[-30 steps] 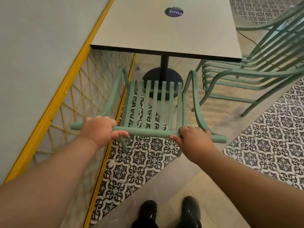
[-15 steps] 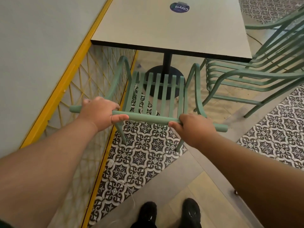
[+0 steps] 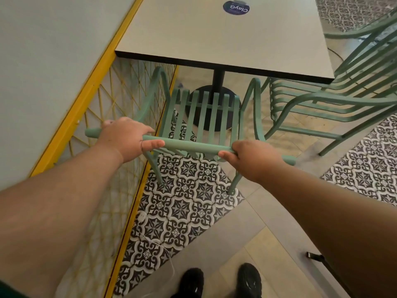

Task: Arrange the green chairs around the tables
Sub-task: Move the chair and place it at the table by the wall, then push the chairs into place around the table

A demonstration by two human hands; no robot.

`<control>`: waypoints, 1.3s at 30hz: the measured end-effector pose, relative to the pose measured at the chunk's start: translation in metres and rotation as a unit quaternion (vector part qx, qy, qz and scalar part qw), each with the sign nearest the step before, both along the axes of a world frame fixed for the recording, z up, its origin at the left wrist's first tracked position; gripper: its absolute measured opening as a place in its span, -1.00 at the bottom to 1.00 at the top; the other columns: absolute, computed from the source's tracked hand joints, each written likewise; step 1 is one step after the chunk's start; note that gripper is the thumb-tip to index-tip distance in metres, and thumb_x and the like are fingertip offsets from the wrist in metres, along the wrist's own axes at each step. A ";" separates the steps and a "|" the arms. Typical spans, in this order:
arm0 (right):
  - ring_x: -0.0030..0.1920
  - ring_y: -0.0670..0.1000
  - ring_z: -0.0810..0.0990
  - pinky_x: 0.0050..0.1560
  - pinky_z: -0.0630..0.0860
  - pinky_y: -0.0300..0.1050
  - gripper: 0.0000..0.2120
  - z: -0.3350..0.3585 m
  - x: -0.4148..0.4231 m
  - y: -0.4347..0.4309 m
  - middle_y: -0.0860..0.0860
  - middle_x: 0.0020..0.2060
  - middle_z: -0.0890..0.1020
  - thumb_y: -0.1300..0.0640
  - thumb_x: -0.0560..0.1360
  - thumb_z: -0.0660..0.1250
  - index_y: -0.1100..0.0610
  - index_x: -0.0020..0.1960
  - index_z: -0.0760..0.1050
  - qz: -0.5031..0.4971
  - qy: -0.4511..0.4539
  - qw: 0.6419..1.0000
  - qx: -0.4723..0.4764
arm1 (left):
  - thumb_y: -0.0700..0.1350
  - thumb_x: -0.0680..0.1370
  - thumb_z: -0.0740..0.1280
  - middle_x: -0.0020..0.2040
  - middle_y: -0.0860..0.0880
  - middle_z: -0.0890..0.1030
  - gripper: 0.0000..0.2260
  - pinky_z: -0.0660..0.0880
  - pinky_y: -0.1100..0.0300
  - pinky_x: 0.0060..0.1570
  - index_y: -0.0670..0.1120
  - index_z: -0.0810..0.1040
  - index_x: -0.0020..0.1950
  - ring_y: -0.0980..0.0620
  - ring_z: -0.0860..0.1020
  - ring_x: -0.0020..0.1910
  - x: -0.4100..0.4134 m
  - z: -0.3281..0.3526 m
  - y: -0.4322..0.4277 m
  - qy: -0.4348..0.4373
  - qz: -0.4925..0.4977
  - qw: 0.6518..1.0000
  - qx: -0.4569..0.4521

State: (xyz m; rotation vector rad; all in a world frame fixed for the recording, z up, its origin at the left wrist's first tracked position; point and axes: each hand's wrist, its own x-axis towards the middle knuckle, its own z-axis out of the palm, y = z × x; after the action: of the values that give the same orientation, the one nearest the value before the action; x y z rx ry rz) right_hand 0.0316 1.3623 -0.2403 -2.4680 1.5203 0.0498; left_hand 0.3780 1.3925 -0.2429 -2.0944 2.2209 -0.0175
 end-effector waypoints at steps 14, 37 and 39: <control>-0.48 -0.11 0.54 -0.54 0.48 -0.18 -0.39 -0.007 0.016 -0.017 -0.09 -0.45 0.55 -0.52 0.42 -0.12 -0.08 -0.25 0.44 0.022 0.001 1.000 -0.006 | 0.66 0.37 -0.23 -0.31 0.14 0.51 -0.14 0.44 -0.06 -0.09 0.20 0.68 0.08 -0.03 0.50 -0.18 0.015 0.008 -0.016 -0.019 0.008 0.999 0.026; 0.45 0.11 0.37 0.46 0.23 0.23 -0.16 0.069 -0.002 -0.004 -0.03 0.36 0.53 -0.56 0.38 -0.04 -0.07 0.44 0.37 -0.065 -0.043 0.996 -0.030 | 0.55 0.43 -0.10 0.63 0.00 0.20 -0.12 0.15 -0.22 0.52 0.11 0.09 0.64 -0.12 0.16 0.60 -0.056 0.112 0.023 0.100 0.081 0.991 -0.024; 0.57 0.15 0.21 0.52 0.08 0.22 -0.12 0.100 -0.013 -0.002 0.00 0.50 0.40 -0.55 0.41 -0.03 -0.07 0.56 0.24 -0.071 -0.052 0.994 -0.056 | 0.55 0.42 -0.08 0.64 0.00 0.20 -0.12 0.16 -0.20 0.51 0.12 0.09 0.64 -0.11 0.15 0.61 -0.062 0.140 0.027 0.099 0.079 0.991 -0.045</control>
State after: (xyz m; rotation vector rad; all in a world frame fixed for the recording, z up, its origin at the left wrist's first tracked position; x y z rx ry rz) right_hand 0.0188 1.3604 -0.1402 -2.3953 1.6914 -0.1922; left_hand 0.3157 1.4198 -0.1033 -2.4121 2.1878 0.1077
